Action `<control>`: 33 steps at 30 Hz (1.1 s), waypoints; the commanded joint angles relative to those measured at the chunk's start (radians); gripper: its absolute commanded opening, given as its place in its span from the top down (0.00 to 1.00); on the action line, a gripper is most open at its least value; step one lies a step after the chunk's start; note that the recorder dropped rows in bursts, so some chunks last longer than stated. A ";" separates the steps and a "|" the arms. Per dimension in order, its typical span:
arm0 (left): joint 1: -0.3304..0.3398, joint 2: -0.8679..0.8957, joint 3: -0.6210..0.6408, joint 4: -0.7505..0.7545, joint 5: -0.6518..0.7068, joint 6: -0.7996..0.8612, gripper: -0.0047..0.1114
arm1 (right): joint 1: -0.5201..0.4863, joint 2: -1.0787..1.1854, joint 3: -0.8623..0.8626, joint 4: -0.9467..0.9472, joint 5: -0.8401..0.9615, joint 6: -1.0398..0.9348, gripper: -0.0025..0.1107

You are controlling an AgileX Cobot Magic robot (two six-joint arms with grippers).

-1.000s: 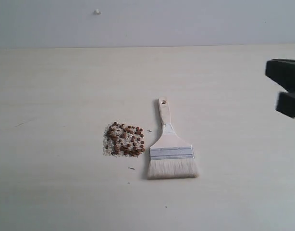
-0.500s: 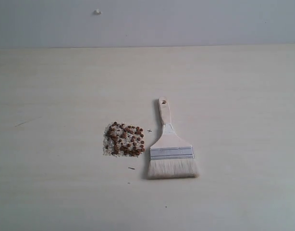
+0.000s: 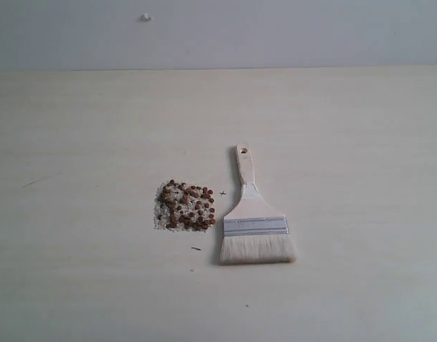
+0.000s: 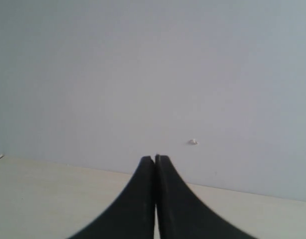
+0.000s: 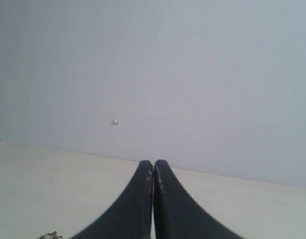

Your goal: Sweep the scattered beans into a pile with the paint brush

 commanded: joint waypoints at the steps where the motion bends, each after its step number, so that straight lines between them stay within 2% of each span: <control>1: 0.000 -0.006 0.003 -0.007 -0.004 0.003 0.96 | 0.001 -0.006 0.004 -0.001 0.002 0.001 0.98; 8: 0.000 -0.006 0.003 -0.007 -0.004 0.003 0.96 | 0.001 -0.006 0.004 -0.001 0.032 0.146 0.98; 33: 0.000 -0.006 0.003 -0.007 -0.004 0.003 0.96 | 0.001 -0.006 0.004 -0.001 0.032 0.148 0.98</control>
